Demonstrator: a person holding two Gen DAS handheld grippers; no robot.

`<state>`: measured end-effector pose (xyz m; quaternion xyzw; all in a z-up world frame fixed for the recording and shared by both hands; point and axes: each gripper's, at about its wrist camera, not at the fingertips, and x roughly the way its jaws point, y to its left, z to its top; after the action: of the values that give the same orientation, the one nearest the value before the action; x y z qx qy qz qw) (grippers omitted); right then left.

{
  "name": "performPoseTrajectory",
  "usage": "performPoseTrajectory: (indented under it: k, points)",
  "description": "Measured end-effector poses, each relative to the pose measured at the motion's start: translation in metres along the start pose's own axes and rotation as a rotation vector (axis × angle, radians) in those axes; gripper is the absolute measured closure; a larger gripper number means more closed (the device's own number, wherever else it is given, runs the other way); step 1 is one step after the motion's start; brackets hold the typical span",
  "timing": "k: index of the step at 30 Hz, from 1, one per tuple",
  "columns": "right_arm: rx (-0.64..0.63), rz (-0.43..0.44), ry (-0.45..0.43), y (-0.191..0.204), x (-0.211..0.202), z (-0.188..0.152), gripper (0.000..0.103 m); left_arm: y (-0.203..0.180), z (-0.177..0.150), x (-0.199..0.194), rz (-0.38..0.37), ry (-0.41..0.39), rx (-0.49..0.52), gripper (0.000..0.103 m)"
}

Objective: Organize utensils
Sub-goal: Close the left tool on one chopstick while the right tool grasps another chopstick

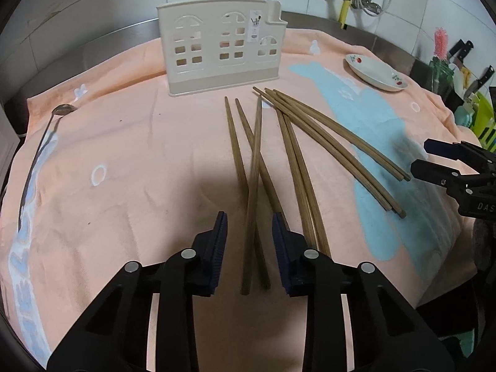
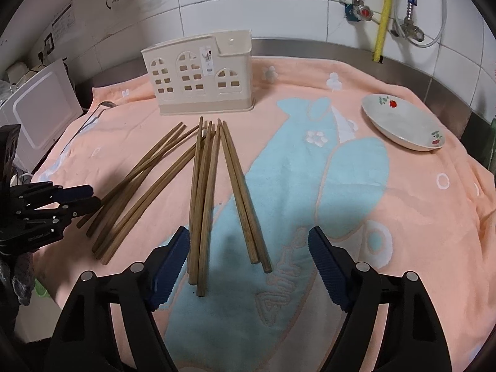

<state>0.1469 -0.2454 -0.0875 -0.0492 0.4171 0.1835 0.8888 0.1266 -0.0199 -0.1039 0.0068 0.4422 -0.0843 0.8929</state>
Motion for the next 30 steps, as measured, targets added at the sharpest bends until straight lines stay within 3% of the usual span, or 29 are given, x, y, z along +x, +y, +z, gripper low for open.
performPoseTrajectory:
  k: [9, 21, 30]
  points:
    - [-0.011, 0.008, 0.018, 0.003, 0.011, 0.0, 0.027, 0.005, 0.005, 0.014, -0.012, 0.021, 0.006, 0.088]
    - [-0.023, 0.012, 0.02, 0.004, 0.02, 0.003, 0.031, 0.019, 0.006, 0.018, -0.004, 0.02, -0.006, 0.09]
    - [-0.019, 0.029, 0.025, -0.006, 0.025, 0.008, 0.057, 0.024, 0.005, 0.022, -0.02, 0.013, -0.004, 0.097]
